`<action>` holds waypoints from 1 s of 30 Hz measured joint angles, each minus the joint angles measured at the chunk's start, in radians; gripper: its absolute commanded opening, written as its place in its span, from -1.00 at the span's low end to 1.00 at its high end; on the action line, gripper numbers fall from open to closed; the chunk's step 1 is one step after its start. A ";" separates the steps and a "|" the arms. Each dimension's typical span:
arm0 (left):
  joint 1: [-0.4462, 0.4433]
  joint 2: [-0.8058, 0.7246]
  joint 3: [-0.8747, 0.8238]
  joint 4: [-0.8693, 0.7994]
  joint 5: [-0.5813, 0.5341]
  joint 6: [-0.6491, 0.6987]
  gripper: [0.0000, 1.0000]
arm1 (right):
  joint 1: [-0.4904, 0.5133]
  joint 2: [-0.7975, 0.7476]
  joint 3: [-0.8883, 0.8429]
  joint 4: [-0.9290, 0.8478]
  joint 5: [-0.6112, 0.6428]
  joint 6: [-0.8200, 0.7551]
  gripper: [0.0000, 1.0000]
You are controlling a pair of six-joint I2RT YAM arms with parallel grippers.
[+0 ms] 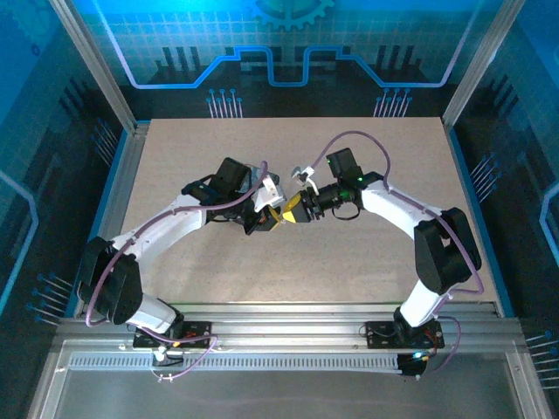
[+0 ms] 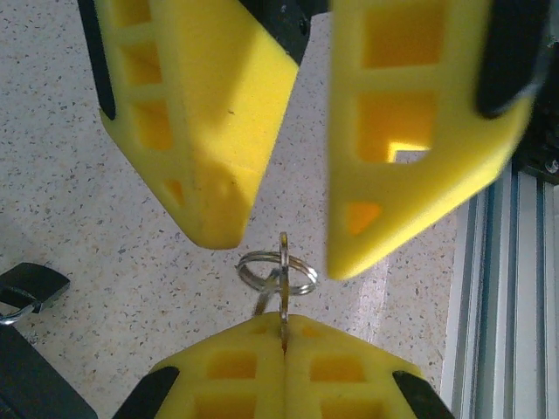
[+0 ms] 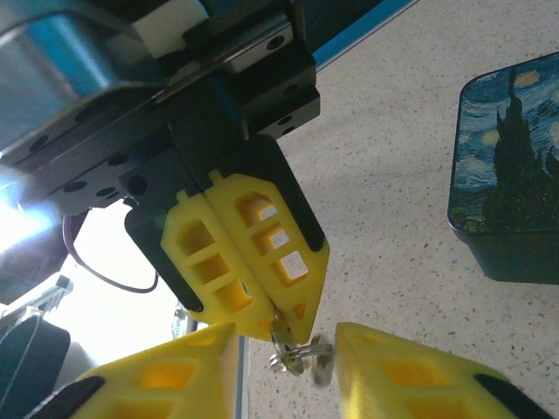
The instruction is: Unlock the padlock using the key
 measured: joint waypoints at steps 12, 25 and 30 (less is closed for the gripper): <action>0.013 0.000 -0.002 0.000 0.020 -0.020 -1.00 | 0.014 0.035 0.043 -0.051 -0.006 -0.035 -0.80; 0.029 -0.015 -0.035 0.034 0.048 -0.059 -0.63 | 0.014 0.037 0.038 -0.050 -0.016 -0.048 -1.00; 0.054 -0.038 -0.065 0.073 0.020 -0.086 -0.48 | -0.009 0.018 -0.036 0.043 -0.007 0.060 -1.00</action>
